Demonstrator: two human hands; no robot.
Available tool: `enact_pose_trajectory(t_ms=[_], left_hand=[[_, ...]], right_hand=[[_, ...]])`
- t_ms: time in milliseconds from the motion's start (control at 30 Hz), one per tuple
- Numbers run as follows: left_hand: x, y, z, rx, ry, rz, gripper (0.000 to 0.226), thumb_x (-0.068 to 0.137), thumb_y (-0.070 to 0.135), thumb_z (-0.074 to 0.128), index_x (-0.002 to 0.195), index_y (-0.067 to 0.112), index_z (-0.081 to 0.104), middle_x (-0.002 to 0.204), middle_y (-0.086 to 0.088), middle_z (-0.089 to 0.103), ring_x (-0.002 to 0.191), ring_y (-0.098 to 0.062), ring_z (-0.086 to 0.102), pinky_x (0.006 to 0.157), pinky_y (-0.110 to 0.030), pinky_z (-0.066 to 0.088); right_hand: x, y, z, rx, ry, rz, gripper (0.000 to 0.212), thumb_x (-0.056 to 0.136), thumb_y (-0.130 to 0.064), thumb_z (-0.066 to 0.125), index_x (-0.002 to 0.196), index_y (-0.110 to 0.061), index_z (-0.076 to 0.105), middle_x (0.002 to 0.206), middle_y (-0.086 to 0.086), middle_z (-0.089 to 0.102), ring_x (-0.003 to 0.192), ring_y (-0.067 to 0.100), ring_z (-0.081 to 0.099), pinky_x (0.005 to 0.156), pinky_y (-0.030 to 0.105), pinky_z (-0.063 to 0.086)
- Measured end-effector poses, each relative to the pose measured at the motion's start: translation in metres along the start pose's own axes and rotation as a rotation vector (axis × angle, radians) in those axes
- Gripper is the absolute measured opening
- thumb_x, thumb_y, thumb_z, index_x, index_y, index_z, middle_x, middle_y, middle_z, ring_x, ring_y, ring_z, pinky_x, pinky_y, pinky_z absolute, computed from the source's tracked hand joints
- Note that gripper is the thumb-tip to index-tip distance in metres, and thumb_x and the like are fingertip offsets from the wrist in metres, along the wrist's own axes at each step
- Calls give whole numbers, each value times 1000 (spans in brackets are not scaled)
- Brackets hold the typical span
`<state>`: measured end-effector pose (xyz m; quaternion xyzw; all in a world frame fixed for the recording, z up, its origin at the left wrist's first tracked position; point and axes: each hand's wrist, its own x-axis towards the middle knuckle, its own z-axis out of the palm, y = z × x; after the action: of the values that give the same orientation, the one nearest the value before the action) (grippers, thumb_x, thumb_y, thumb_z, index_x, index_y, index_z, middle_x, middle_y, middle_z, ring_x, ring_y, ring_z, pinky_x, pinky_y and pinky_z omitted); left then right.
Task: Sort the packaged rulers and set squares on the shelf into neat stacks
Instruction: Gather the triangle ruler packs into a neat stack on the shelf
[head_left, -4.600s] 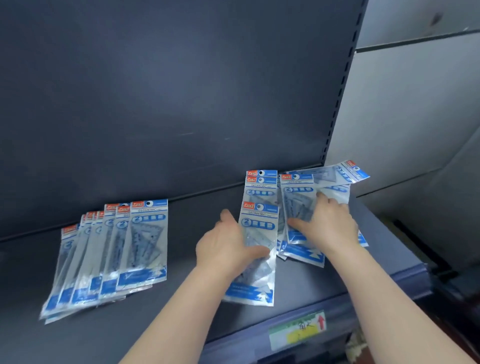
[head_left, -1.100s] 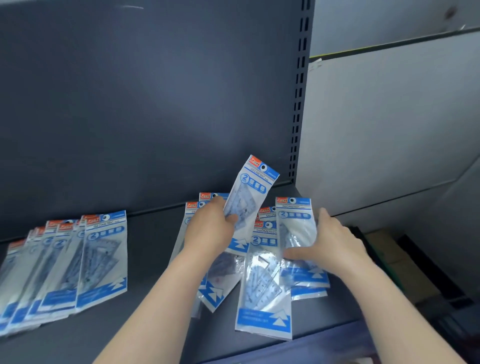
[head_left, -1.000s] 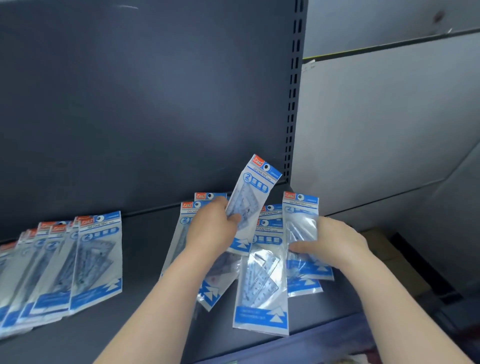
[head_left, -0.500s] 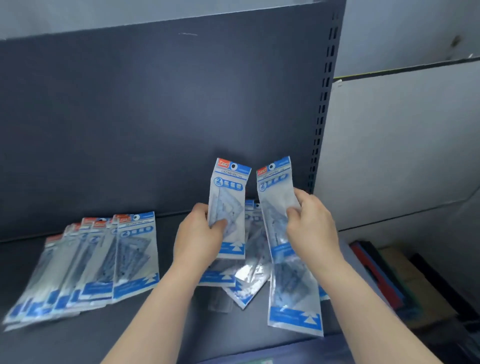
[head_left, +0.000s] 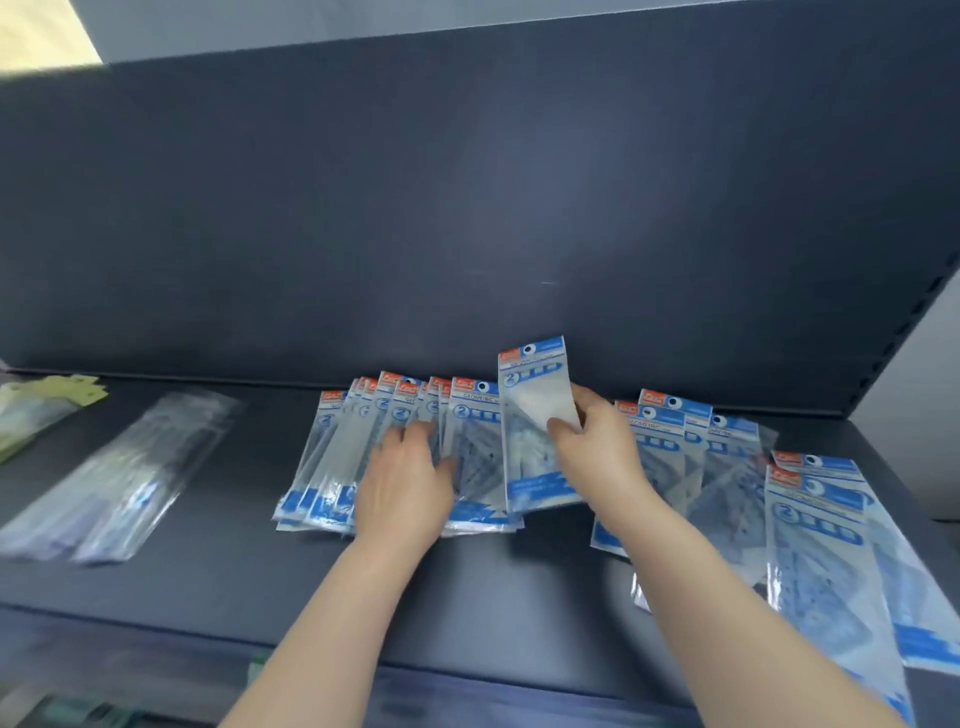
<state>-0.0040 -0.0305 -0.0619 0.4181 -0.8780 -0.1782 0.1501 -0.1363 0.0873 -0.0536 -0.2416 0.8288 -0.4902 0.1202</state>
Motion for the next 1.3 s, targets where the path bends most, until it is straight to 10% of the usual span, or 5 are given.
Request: enact_pose_trajectory(t_ms=[633, 900, 1133, 1300], left_hand=[[20, 11, -15, 314, -359, 335, 68, 59, 44, 78, 123, 33, 57, 123, 4, 49, 115, -20, 47, 84, -33, 50], [1, 84, 26, 154, -402, 415, 43, 85, 49, 64, 120, 25, 58, 116, 3, 64, 108, -21, 59, 82, -33, 48], [-31, 129, 72, 206, -255, 400, 76, 78, 68, 61, 128, 14, 45, 126, -6, 46, 117, -28, 44, 88, -38, 44], [-40, 159, 77, 66, -305, 491, 47, 80, 58, 64, 113, 24, 58, 109, 4, 59, 103, -22, 57, 76, -33, 46]], right_hand=[[-35, 8, 27, -375, -268, -125, 36, 86, -11, 57, 120, -22, 65, 127, -3, 57, 119, 16, 51, 97, 23, 39], [-49, 44, -45, -586, 3, -51, 39, 91, -17, 50, 127, -29, 59, 130, -6, 56, 122, 20, 47, 91, 31, 43], [-62, 83, -107, -785, 63, 72, 39, 87, -48, 53, 124, -34, 58, 128, -5, 54, 119, 23, 43, 89, 35, 42], [-62, 100, -121, -668, 105, 2, 36, 91, -18, 48, 123, -29, 59, 120, -3, 59, 113, 26, 50, 83, 36, 44]])
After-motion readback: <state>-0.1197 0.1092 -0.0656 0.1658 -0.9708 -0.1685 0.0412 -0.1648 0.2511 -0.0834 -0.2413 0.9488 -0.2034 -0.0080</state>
